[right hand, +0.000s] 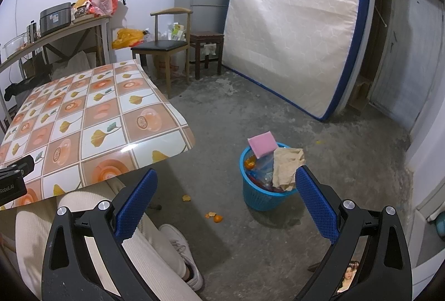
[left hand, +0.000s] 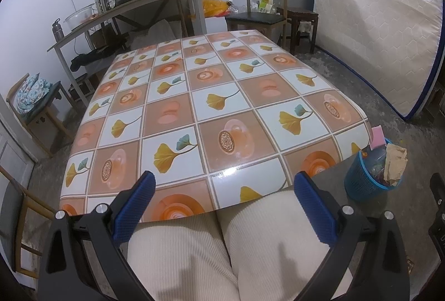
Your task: Collect trash
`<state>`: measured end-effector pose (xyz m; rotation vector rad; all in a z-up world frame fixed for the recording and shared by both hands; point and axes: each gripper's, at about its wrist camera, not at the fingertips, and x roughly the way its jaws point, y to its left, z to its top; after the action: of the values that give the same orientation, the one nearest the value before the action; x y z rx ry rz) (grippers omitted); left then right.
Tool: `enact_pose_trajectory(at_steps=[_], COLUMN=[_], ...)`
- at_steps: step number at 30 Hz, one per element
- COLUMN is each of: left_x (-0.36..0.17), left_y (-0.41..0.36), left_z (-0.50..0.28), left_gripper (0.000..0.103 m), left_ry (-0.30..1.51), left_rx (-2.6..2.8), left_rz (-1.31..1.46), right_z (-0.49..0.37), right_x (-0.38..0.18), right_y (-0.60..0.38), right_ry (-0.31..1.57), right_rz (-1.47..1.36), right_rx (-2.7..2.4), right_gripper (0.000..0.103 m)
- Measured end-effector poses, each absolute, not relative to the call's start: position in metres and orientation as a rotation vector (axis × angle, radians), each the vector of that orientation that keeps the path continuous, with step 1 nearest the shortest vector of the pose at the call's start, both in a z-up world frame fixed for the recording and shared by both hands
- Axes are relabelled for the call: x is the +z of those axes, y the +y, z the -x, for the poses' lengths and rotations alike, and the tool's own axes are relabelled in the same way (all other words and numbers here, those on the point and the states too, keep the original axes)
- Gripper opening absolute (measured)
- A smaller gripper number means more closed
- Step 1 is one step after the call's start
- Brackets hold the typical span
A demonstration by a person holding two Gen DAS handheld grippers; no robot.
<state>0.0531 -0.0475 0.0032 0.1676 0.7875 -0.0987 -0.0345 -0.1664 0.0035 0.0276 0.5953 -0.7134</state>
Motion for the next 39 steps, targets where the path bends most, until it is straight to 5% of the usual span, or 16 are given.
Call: enact_pose_trajectory(at_steps=[39], left_x=[0.0035], left_y=[-0.0467], left_z=[-0.054], left_gripper=[0.098], left_ry=[0.79], left_rx=[-0.1], left_rz=[-0.167], right_z=[0.0322], right_x=[0.0047], right_y=[-0.1719], right_ry=[0.591], right_rz=[-0.021], right_rx=[-0.706], right_gripper=[0.095])
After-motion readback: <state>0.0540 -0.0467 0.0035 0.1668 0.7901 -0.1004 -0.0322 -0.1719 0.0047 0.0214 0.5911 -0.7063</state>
